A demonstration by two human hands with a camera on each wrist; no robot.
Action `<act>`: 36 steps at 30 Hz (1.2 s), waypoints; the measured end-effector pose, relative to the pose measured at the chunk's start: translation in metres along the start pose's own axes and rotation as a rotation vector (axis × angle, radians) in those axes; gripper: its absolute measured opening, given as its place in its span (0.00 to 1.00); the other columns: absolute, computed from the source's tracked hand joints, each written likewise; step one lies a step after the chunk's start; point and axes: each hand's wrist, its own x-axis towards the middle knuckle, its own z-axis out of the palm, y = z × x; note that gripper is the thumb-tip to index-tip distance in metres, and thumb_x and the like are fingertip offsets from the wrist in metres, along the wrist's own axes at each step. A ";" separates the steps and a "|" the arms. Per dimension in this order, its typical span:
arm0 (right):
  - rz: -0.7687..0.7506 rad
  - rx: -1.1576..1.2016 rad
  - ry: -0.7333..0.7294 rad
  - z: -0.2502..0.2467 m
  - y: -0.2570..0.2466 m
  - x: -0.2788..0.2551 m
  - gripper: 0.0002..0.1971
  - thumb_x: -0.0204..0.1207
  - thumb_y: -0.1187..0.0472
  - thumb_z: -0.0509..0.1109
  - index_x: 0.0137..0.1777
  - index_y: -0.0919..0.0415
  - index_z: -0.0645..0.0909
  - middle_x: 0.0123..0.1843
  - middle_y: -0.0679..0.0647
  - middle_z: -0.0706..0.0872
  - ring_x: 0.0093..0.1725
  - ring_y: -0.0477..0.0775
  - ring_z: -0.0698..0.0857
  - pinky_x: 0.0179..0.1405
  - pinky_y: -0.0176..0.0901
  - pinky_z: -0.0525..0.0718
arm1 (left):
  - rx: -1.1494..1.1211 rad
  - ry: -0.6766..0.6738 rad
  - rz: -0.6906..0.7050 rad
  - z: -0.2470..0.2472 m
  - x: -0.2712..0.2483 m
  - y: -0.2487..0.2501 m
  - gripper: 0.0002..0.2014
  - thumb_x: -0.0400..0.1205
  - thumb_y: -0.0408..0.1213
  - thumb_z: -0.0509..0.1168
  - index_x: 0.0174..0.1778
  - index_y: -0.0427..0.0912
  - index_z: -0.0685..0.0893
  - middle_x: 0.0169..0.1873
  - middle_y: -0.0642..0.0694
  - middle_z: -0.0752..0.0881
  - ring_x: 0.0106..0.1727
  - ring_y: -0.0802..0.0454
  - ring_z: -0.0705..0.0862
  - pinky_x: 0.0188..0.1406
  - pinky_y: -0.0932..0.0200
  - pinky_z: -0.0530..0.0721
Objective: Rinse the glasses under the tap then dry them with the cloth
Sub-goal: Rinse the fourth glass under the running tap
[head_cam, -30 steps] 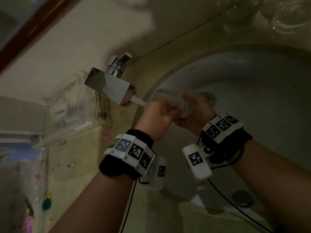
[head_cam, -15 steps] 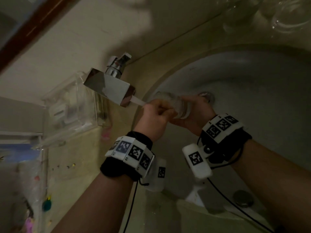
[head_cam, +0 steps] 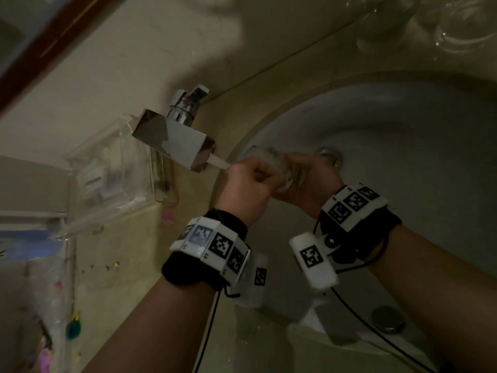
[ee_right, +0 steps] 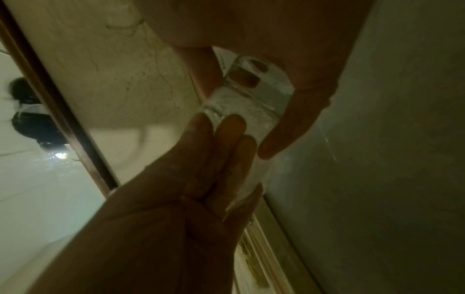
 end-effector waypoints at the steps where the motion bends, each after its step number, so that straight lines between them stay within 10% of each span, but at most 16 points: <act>1: -0.005 -0.028 0.015 0.000 0.001 0.001 0.26 0.73 0.52 0.66 0.68 0.65 0.77 0.61 0.65 0.82 0.59 0.64 0.83 0.60 0.56 0.81 | -0.016 0.021 -0.010 0.001 0.000 -0.001 0.09 0.77 0.32 0.73 0.34 0.44 0.81 0.34 0.43 0.88 0.34 0.53 0.85 0.31 0.69 0.81; 6: 0.061 -0.102 0.080 0.000 0.004 0.004 0.31 0.78 0.33 0.55 0.67 0.55 0.81 0.55 0.55 0.87 0.45 0.52 0.85 0.32 0.38 0.83 | 0.054 -0.150 0.029 0.001 -0.005 0.001 0.04 0.81 0.34 0.69 0.43 0.46 0.81 0.44 0.51 0.86 0.45 0.61 0.84 0.38 0.79 0.77; 11: 0.077 -0.053 0.001 0.002 0.002 -0.002 0.20 0.80 0.38 0.57 0.50 0.53 0.80 0.31 0.51 0.79 0.22 0.48 0.75 0.21 0.33 0.70 | 0.049 -0.158 0.068 -0.004 -0.002 0.003 0.07 0.82 0.33 0.69 0.39 0.47 0.81 0.43 0.44 0.89 0.45 0.55 0.87 0.46 0.63 0.84; 17: -0.012 -0.025 -0.054 0.004 -0.002 -0.004 0.19 0.80 0.45 0.58 0.58 0.57 0.80 0.44 0.57 0.81 0.33 0.49 0.77 0.32 0.39 0.72 | -0.035 -0.051 0.047 -0.002 0.000 0.006 0.08 0.81 0.33 0.69 0.40 0.47 0.78 0.38 0.48 0.86 0.39 0.56 0.85 0.36 0.71 0.83; 22: 0.027 -0.050 0.051 0.001 -0.004 -0.005 0.20 0.81 0.38 0.56 0.40 0.52 0.78 0.28 0.49 0.80 0.26 0.48 0.74 0.26 0.35 0.70 | 0.110 -0.174 0.043 -0.002 -0.004 0.002 0.07 0.81 0.32 0.70 0.44 0.47 0.79 0.42 0.52 0.86 0.44 0.61 0.84 0.38 0.78 0.77; 29: 0.028 0.070 -0.058 0.004 -0.004 -0.009 0.24 0.81 0.50 0.59 0.70 0.65 0.77 0.55 0.61 0.81 0.34 0.51 0.81 0.30 0.38 0.81 | 0.028 0.080 0.014 -0.006 0.001 0.005 0.11 0.76 0.36 0.75 0.32 0.45 0.80 0.34 0.43 0.89 0.38 0.49 0.88 0.40 0.54 0.84; 32: 0.026 0.021 -0.037 0.005 -0.003 -0.007 0.21 0.82 0.42 0.56 0.57 0.57 0.82 0.42 0.55 0.83 0.29 0.48 0.78 0.27 0.36 0.78 | 0.044 -0.012 0.052 -0.005 -0.002 0.005 0.07 0.79 0.33 0.71 0.38 0.45 0.80 0.35 0.50 0.85 0.35 0.66 0.83 0.37 0.72 0.80; 36: 0.054 0.032 -0.028 0.004 -0.004 -0.006 0.30 0.80 0.36 0.54 0.66 0.57 0.80 0.66 0.61 0.82 0.54 0.57 0.80 0.54 0.51 0.79 | 0.102 -0.151 0.079 -0.004 -0.003 0.005 0.06 0.81 0.29 0.68 0.45 0.45 0.82 0.39 0.57 0.84 0.39 0.68 0.83 0.37 0.80 0.76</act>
